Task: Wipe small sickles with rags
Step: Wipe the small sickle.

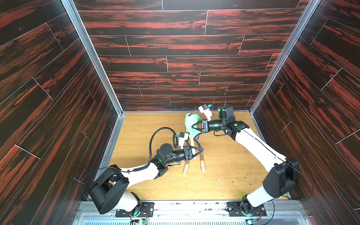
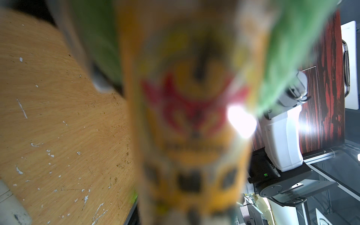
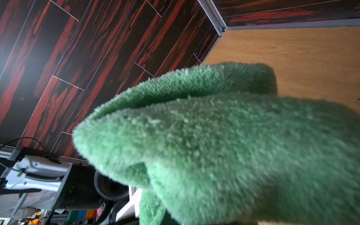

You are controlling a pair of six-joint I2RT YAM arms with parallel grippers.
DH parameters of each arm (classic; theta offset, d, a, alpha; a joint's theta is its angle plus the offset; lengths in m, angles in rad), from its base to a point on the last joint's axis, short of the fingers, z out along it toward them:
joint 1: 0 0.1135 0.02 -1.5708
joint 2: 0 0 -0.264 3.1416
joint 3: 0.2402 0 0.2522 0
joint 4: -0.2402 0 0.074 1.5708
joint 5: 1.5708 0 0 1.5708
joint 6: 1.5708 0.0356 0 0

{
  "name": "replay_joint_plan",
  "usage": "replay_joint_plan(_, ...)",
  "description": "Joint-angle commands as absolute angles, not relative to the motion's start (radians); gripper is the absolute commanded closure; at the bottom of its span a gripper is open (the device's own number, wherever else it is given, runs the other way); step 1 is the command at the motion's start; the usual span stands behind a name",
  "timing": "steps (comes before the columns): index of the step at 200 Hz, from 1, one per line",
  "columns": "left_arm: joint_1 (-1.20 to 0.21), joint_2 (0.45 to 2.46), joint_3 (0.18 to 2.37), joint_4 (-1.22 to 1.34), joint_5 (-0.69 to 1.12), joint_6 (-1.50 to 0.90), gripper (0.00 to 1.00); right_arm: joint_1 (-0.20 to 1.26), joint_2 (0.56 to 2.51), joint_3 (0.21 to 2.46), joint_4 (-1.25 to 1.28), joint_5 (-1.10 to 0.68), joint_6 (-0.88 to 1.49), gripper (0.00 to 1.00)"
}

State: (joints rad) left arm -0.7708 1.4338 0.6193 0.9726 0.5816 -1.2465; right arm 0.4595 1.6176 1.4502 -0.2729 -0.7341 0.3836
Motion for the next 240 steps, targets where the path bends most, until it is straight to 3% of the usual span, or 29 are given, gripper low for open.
replay_joint_plan(1,-0.804,1.421,0.667,1.002,0.634,-1.204,1.0,0.465,1.687,1.51,-0.226,-0.749,0.404,1.0)
replay_joint_plan(150,-0.813,1.236,0.687,0.722,0.669,-1.053,1.0,0.45,2.003,1.743,-0.304,-0.809,0.365,1.0)
replay_joint_plan(240,-0.811,1.115,0.66,0.609,0.571,-0.976,1.0,0.411,1.943,1.582,-0.342,-0.749,0.355,1.0)
